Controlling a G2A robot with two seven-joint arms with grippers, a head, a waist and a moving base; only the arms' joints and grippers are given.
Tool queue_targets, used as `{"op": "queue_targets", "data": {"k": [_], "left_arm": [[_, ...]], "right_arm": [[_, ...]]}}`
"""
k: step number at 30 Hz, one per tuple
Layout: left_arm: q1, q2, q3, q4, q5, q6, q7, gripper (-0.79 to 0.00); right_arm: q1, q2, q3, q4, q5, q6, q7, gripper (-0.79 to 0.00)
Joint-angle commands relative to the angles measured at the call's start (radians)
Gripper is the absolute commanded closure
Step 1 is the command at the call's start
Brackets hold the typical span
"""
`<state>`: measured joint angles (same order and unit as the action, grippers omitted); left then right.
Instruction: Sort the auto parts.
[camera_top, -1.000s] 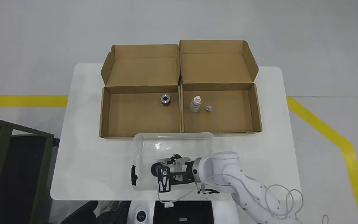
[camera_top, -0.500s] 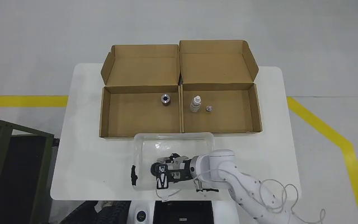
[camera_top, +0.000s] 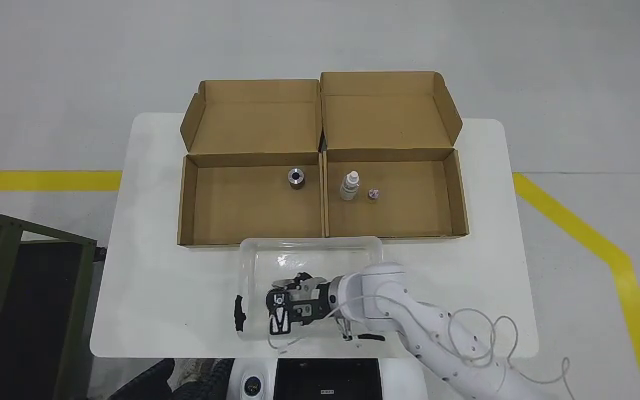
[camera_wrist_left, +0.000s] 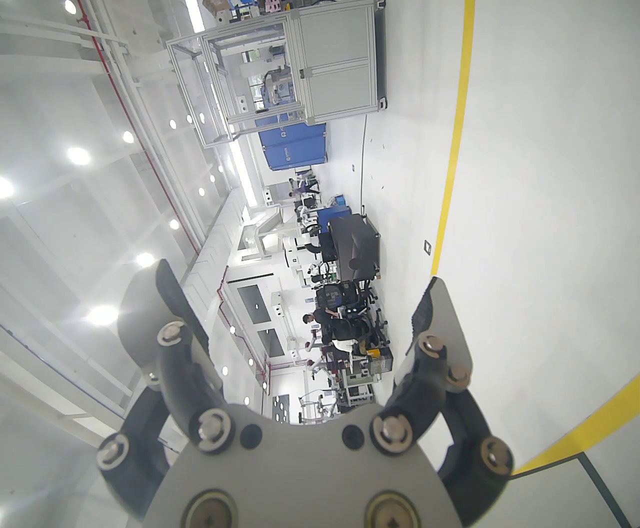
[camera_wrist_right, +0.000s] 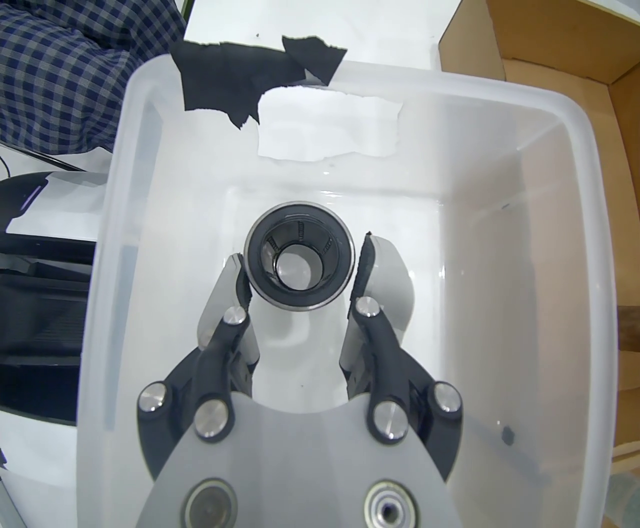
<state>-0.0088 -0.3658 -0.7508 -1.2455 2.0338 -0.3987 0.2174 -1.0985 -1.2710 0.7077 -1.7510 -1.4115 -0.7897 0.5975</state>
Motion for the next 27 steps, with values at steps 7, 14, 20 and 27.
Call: {"op": "queue_targets", "data": {"k": [7, 14, 20, 27], "left_arm": [[0.000, 0.000, 0.000, 0.000, 0.000, 0.000, 0.000, -0.785], [0.000, 0.000, 0.000, 0.000, 0.000, 0.000, 0.000, -0.785], [0.000, 0.000, 0.000, 0.000, 0.000, 0.000, 0.000, -0.785], [0.000, 0.000, 0.000, 0.000, 0.000, 0.000, 0.000, -0.785]], "right_arm": [[0.037, -0.014, -0.031, 0.035, 0.020, 0.010, -0.005, -0.465], [0.066, -0.027, -0.064, 0.080, 0.037, 0.014, -0.008, -0.459], [0.074, -0.032, -0.070, 0.095, 0.066, 0.008, -0.029, -0.274], [0.077, -0.029, -0.047, 0.106, 0.107, -0.004, -0.069, 0.000]]}}
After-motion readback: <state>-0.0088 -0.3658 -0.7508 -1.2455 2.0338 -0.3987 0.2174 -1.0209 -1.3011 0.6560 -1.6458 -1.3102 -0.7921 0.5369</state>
